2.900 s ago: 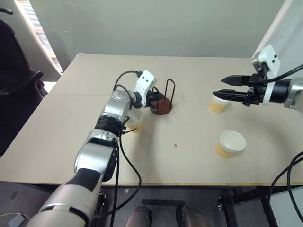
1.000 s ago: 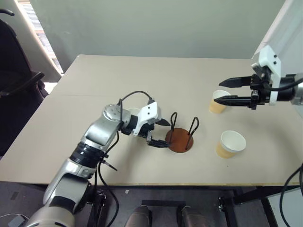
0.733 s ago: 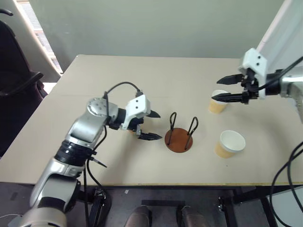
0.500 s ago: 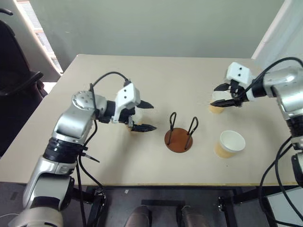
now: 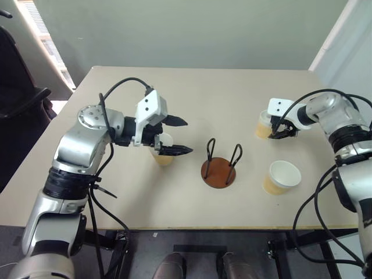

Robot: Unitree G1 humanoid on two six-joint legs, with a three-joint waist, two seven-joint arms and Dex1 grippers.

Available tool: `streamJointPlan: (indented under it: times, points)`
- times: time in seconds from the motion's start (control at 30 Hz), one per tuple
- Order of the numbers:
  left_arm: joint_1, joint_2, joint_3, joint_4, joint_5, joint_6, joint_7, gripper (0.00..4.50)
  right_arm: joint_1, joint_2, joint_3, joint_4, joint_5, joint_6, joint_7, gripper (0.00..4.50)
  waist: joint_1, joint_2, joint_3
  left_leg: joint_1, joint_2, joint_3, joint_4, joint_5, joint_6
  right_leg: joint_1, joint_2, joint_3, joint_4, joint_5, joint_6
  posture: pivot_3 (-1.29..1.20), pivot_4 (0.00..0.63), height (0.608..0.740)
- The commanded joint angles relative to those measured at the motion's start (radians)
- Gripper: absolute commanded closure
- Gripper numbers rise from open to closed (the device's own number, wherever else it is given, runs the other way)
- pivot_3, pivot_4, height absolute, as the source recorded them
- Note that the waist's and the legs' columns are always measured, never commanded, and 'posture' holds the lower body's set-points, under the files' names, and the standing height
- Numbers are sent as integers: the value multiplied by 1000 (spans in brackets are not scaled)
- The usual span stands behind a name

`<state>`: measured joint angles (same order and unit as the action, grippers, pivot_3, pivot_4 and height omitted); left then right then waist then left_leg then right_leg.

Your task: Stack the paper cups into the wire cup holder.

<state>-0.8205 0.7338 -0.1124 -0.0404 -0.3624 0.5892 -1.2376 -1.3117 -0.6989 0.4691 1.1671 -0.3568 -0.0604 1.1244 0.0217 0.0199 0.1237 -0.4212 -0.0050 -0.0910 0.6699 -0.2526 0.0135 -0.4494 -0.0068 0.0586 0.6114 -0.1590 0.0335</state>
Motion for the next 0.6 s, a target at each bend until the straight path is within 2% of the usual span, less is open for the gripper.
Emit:
streamJointPlan:
  times: [0.03,0.07,0.3,0.43,0.5,0.6]
  points:
    - [-4,18,21,-38,-11,2,8,0,-48,16,-9,26,-31,-25,-28,1642,0,0,0,0,0,0,-1,0,0,0,0,0,0,0,0,0,150,740]
    - [-3,18,21,-39,-12,3,9,0,-50,20,-12,33,-36,-28,-30,1854,-1,0,0,0,0,0,-1,0,-1,0,0,0,0,0,-1,0,150,740]
    - [-5,14,19,-57,-26,16,9,0,-67,20,-36,45,-38,-39,-9,4363,0,0,0,0,0,0,-2,0,-2,-1,0,-1,0,0,-2,0,150,740]
    - [6,16,19,-65,-30,16,7,0,-67,-22,-74,-25,1,-57,92,4441,1,0,0,0,0,0,-3,0,-2,-1,0,-1,0,0,-2,0,150,740]
    - [18,26,20,-69,-33,12,-3,0,-50,-60,-89,-136,27,-74,174,4441,1,1,0,-1,0,0,-3,1,-3,-1,0,-1,0,0,-2,0,150,740]
    - [48,55,27,-82,-61,16,-42,0,31,-128,-152,-576,163,81,375,4441,-3,1,0,-2,1,0,-4,3,-8,-2,1,-2,0,-1,-3,0,150,740]
